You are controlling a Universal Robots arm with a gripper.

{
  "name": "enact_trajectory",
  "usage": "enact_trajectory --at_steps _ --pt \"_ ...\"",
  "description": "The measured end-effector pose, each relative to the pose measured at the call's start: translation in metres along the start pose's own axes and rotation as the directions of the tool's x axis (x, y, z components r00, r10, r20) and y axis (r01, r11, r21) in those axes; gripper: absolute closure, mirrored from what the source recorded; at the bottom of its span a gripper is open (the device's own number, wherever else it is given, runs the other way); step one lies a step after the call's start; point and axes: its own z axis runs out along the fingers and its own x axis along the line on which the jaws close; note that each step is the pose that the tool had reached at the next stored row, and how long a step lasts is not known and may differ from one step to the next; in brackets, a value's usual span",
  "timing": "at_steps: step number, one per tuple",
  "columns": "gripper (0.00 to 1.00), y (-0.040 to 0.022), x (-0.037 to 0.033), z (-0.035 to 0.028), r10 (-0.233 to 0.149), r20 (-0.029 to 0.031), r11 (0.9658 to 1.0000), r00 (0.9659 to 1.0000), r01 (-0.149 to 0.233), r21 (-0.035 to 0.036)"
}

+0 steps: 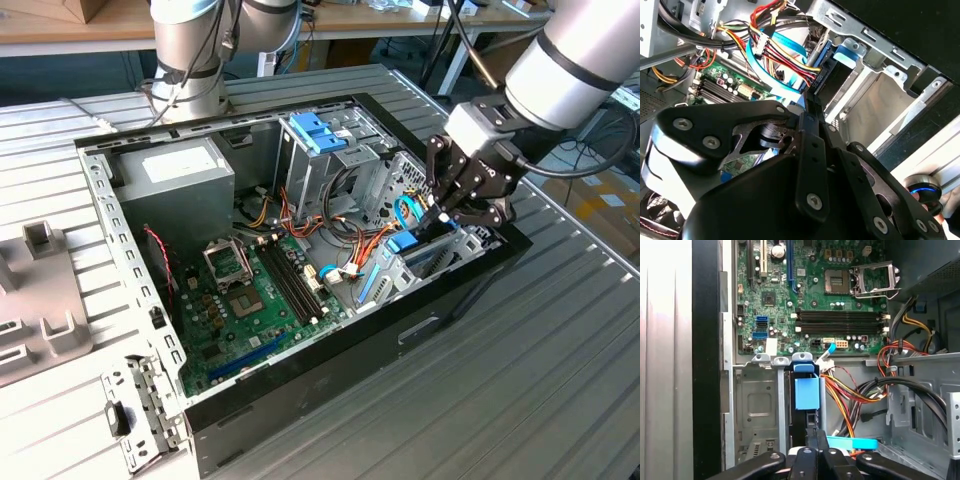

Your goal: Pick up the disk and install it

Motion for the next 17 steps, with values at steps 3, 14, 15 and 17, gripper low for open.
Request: enact_trajectory --at_steps 3,14,15,17 --pt "0.89 -0.0007 0.0027 0.0003 0.000 0.0003 1.0000 1.0000 0.000 -0.0012" --pt "0.89 -0.0168 -0.0009 -0.0308 0.000 0.0079 1.0000 1.0000 0.000 -0.0022" --pt "0.89 -0.0191 -0.0011 -0.0320 0.000 0.0090 1.0000 1.0000 0.000 -0.0027" --pt "0.89 -0.0239 -0.0015 -0.0342 0.000 0.0105 1.0000 0.9999 0.000 -0.0037"
